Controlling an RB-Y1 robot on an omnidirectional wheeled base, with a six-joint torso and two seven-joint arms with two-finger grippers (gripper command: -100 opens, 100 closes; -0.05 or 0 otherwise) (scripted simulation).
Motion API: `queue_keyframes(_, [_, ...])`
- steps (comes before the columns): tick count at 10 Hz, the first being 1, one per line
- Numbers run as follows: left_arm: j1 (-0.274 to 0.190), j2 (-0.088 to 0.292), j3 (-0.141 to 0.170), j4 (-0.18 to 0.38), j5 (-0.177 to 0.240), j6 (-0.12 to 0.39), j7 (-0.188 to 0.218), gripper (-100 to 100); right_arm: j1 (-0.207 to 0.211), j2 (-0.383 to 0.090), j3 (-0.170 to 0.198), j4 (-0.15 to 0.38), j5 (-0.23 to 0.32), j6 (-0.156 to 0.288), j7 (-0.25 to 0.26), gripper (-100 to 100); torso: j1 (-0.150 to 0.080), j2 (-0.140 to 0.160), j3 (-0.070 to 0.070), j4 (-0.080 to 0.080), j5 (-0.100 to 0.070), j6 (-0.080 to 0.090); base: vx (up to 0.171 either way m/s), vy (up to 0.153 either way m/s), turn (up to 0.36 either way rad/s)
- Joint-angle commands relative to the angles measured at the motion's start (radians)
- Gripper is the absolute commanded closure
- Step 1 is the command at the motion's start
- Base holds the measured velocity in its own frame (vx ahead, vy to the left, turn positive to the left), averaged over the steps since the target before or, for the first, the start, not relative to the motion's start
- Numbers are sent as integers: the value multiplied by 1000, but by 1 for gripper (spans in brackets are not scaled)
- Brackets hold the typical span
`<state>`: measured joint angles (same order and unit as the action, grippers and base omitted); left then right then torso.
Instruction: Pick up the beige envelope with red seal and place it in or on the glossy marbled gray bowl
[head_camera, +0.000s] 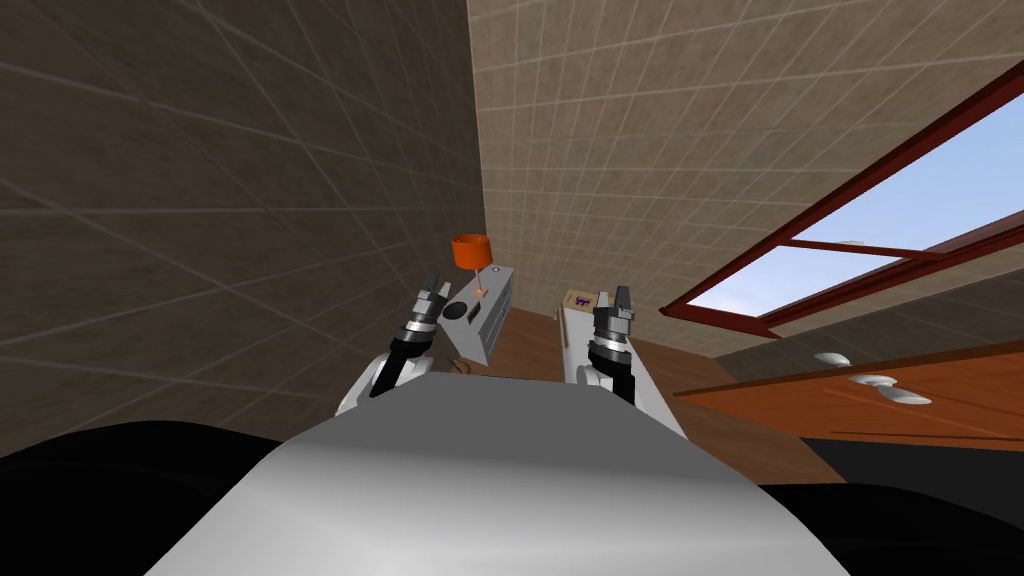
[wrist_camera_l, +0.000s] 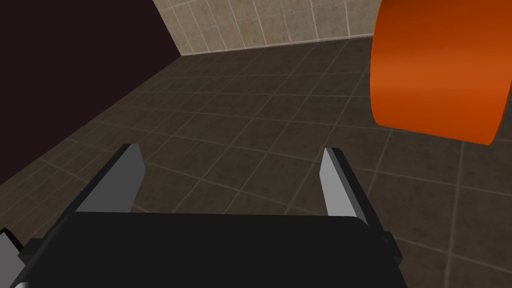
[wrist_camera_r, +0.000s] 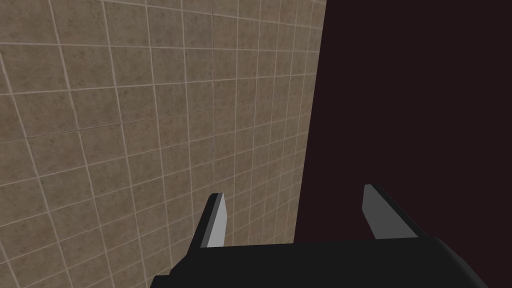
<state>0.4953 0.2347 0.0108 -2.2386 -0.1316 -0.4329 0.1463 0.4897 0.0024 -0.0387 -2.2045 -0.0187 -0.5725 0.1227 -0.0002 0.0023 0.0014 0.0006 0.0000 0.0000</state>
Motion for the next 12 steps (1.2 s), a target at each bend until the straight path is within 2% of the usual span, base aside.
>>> queue_keyframes(1, [4,50,1,23,-12,-2,9,-100,0,0,0,0,0,0,0,0,0,0,0,0,0,0,-24,-11,-3])
queue_keyframes(4, [6,135,3,63,-36,1,25,-100,0,0,0,0,0,0,0,0,0,0,0,0,0,0,-33,-10,-4])
queue_keyframes(5, [6,146,3,63,-36,1,25,-100,0,0,0,0,0,0,0,0,0,0,0,0,0,0,-29,-8,-1])
queue_keyframes(6, [8,185,4,84,-49,3,34,-100,0,0,0,0,0,0,0,0,0,0,0,0,0,0,-29,-8,-6])
queue_keyframes(7, [8,193,4,84,-49,3,34,-100,0,0,0,0,0,0,0,0,0,0,0,0,0,0,-25,-9,-4])
queue_keyframes(8, [9,231,4,105,-62,5,43,-100,0,0,0,0,0,0,0,0,0,-1,0,0,0,0,-27,-21,-6])
queue_keyframes(9, [9,241,4,105,-62,5,43,-100,0,0,0,0,0,0,0,0,-1,-1,0,0,0,0,-25,-15,-1])
queue_keyframes(10, [11,282,5,126,-76,7,52,-100,0,0,0,0,0,0,0,0,-1,-1,0,0,0,0,-29,-12,-9])
queue_keyframes(11, [11,289,5,126,-76,7,52,-100,0,0,0,0,0,0,0,0,0,0,0,0,0,0,-24,-8,-4])
queue_keyframes(12, [13,333,4,148,-90,10,61,-100,0,0,0,0,0,0,0,0,0,-1,0,0,0,0,-23,-8,-9])
